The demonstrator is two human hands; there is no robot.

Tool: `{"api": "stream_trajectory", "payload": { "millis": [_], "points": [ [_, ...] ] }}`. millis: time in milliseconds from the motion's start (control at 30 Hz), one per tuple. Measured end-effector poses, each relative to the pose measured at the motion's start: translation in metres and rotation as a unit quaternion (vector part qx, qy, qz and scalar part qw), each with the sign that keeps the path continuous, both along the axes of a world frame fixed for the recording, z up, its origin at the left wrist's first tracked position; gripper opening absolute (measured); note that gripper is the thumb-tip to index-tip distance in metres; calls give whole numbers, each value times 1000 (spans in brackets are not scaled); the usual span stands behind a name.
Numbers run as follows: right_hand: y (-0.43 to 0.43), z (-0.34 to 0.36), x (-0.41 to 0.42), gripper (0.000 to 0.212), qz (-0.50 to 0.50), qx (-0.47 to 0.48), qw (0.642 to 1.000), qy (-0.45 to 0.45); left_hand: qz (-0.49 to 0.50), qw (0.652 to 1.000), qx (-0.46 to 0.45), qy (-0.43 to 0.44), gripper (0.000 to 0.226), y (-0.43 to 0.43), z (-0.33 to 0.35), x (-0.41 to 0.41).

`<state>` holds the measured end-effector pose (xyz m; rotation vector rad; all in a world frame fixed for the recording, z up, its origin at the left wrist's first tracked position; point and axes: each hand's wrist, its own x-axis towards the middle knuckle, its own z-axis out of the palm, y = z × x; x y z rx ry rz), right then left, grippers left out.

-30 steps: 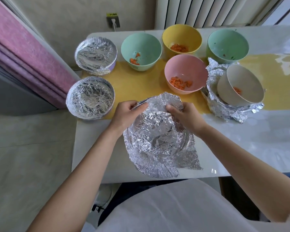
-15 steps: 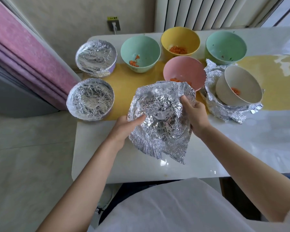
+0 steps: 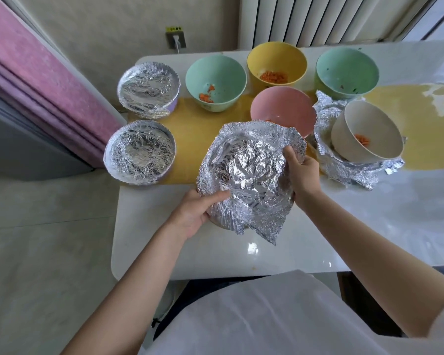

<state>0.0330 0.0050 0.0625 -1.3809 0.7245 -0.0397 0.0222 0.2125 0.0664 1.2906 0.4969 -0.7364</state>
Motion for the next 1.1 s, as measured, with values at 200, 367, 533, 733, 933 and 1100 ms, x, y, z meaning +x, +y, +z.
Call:
{"api": "stream_trajectory", "payload": {
  "millis": [200, 367, 533, 733, 933, 1100],
  "points": [
    [1, -5, 0, 42, -19, -22, 999, 35, 28, 996, -82, -25, 12, 0, 3, -2],
    [4, -10, 2, 48, -60, -67, 994, 57, 79, 984, -157, -16, 45, -6, -5, -6],
    [8, -11, 2, 39, -47, -110, 990, 73, 134, 987, -80, -31, 61, -12, -10, -11],
    [-9, -18, -9, 66, 8, -91, 993, 73, 114, 985, -30, -128, 35, 11, 4, 4],
    [-19, -12, -8, 43, 145, -94, 982, 76, 25, 981, -7, -193, 34, 24, 19, 9],
    [-14, -7, -8, 25, 174, -116, 977, 51, 26, 988, 9, -153, 13, 27, 14, 7]
  ]
}}
